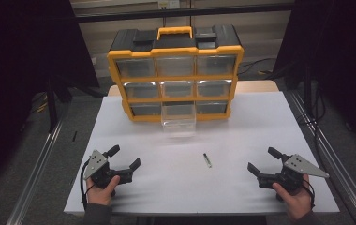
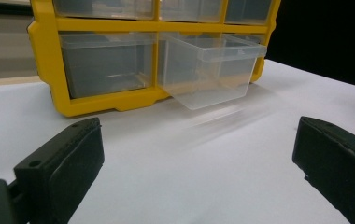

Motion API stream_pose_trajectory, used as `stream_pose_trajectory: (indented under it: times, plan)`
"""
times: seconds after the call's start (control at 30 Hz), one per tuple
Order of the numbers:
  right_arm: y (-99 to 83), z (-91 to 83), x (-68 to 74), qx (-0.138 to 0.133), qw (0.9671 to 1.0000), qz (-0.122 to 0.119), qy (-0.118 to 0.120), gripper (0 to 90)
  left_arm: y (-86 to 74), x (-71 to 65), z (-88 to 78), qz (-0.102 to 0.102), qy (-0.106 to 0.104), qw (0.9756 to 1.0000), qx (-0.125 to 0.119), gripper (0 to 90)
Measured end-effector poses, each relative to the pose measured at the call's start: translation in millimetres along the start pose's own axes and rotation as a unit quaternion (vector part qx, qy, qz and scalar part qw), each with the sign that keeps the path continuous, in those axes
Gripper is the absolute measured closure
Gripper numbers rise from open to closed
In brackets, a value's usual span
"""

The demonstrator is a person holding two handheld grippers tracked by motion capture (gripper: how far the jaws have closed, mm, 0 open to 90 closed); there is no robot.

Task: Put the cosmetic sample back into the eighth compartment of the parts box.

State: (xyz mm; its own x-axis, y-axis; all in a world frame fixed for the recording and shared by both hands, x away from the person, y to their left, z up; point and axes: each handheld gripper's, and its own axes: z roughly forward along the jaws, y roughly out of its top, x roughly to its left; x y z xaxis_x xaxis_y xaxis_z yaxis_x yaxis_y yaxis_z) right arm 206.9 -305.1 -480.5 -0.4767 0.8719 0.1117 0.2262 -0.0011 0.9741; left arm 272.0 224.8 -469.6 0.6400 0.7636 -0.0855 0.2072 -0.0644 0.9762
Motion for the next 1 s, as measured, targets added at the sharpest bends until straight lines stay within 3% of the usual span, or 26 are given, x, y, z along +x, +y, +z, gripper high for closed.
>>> stream_pose_trajectory:
  times: [0.13,0.63,0.67,0.7,0.73,1.0]
  plan:
    - [0.7,1.1,0.2,0.002,1.0000,-0.003,-0.003,0.2,-0.2,-1.3,0.2,-0.011,-0.001,0.9999,-0.004,2.1]
    - [3.9,7.6,3.6,0.024,0.9997,-0.010,0.003,0.2,0.1,0.5,-0.6,-0.004,0.000,1.0000,-0.003,2.1]
    - [5.2,10.7,5.2,0.026,0.9995,-0.013,0.008,0.6,0.4,1.8,-1.5,0.007,0.000,1.0000,0.003,2.1]
    - [5.2,10.7,5.2,0.026,0.9995,-0.013,0.008,0.6,-0.2,-2.4,1.5,-0.021,0.003,0.9996,-0.016,2.1]
    - [6.7,13.7,7.4,0.032,0.9993,-0.018,0.008,0.9,0.1,1.2,-1.3,0.005,-0.001,1.0000,0.003,2.1]
    - [10.6,26.1,11.4,0.058,0.9979,-0.021,0.021,2.0,0.0,0.6,-0.7,0.001,0.000,1.0000,0.002,2.1]
